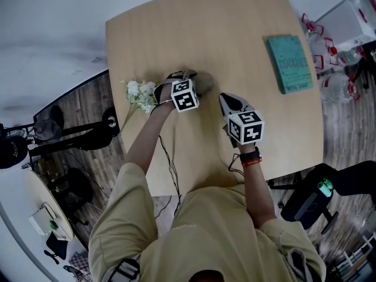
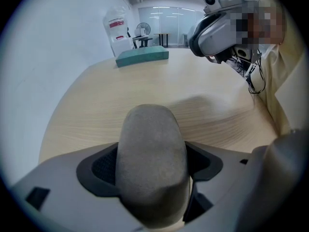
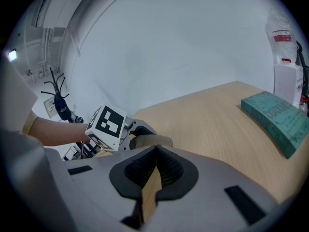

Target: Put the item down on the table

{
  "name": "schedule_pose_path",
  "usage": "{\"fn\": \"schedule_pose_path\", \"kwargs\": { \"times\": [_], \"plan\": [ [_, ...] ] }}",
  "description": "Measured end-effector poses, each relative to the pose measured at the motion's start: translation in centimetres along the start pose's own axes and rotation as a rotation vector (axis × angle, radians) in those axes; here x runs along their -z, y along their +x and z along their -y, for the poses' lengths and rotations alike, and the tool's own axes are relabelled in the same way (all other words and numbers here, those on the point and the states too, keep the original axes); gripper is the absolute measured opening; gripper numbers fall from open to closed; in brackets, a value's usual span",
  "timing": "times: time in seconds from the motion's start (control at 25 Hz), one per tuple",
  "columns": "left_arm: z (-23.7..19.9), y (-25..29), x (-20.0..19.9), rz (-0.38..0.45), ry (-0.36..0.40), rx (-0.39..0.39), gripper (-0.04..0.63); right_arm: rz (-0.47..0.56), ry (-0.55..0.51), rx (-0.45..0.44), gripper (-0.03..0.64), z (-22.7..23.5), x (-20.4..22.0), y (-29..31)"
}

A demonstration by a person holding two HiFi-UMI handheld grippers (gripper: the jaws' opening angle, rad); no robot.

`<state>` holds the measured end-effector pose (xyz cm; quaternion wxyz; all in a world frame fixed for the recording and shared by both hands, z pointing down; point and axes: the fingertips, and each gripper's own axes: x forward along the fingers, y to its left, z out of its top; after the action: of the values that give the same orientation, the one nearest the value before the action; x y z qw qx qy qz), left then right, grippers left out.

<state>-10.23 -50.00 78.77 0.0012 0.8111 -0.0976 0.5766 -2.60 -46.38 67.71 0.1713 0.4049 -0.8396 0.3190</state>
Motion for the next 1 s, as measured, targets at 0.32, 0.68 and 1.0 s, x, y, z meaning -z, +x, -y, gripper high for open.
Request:
{"fn": "schedule_pose_path", "kwargs": {
  "times": [0.32, 0.68, 1.0],
  "plan": [
    [0.1, -0.3, -0.2, 0.013, 0.034, -0.005, 0.376, 0.000, -0.002, -0.011, 0.015, -0.3, -0.1, -0.1],
    [-0.5, -2.8, -0.7, 0.037, -0.008, -0.068, 0.391, 0.016, -0.022, -0.022, 0.015, -1.1, -0.5, -1.7],
    [0.2, -7.1, -0.8, 0.062, -0.032, -0.146, 0.390, 0.072, -0.069, -0.025, 0.015, -3.2, -1.8, -3.9]
  ]
}}
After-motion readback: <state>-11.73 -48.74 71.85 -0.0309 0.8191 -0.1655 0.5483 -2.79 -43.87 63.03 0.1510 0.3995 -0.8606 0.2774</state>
